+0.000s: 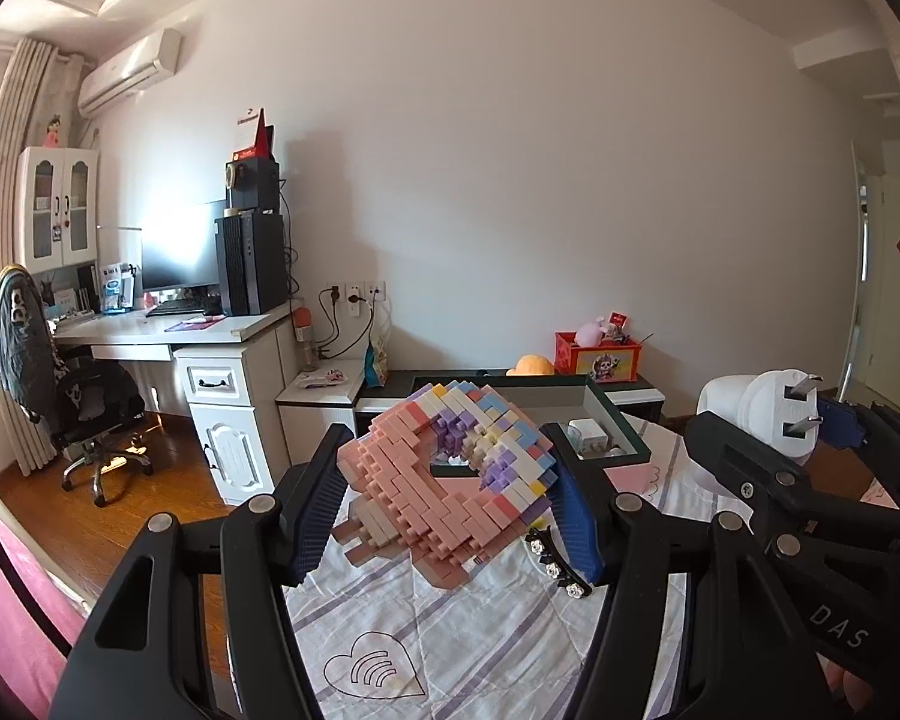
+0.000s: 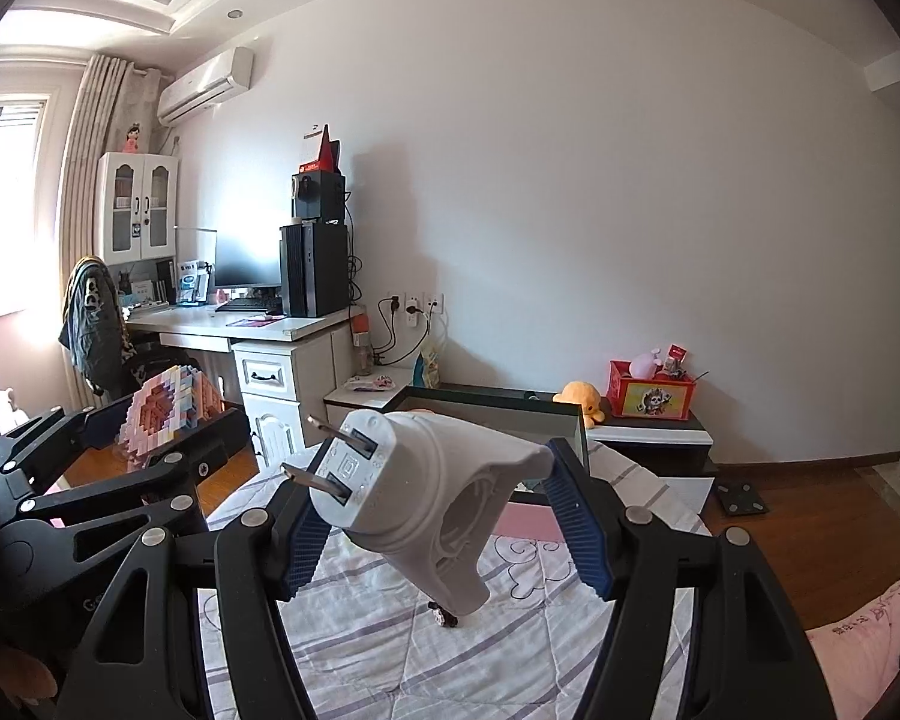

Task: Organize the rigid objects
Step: 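Lift and carry the plug adapter and pink block piece over the pink box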

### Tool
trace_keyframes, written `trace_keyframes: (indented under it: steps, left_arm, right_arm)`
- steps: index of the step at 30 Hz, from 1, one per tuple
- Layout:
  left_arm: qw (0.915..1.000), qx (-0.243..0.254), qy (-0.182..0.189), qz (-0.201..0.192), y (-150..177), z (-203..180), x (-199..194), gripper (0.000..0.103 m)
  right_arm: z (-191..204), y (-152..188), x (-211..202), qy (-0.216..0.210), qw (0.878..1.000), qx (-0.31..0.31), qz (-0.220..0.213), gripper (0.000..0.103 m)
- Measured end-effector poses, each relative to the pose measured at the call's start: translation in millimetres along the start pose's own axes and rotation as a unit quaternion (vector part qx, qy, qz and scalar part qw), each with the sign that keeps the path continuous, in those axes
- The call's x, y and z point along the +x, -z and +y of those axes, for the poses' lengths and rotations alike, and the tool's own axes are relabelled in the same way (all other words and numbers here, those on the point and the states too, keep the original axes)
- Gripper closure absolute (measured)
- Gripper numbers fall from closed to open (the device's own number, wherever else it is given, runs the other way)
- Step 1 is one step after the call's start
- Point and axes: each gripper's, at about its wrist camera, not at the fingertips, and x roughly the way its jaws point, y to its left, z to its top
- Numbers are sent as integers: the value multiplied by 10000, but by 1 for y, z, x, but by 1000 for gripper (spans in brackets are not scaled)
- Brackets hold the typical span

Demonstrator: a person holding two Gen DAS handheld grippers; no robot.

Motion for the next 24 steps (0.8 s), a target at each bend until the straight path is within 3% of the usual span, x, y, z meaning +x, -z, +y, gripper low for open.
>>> trace_keyframes:
  steps: [13,18,24]
  left_arm:
    - [9999,105,-19,36,-5,-6,26,40]
    - [9996,274,-14,108,-15,-13,69,40]
    - [9980,318,190,518,-30,-17,160,40]
  right_arm:
    - [-5,-3,15,4,10000,22,49,35]
    - [-16,-10,47,48,9999,4,129,35]
    - [-37,-23,115,104,9993,-77,358,35]
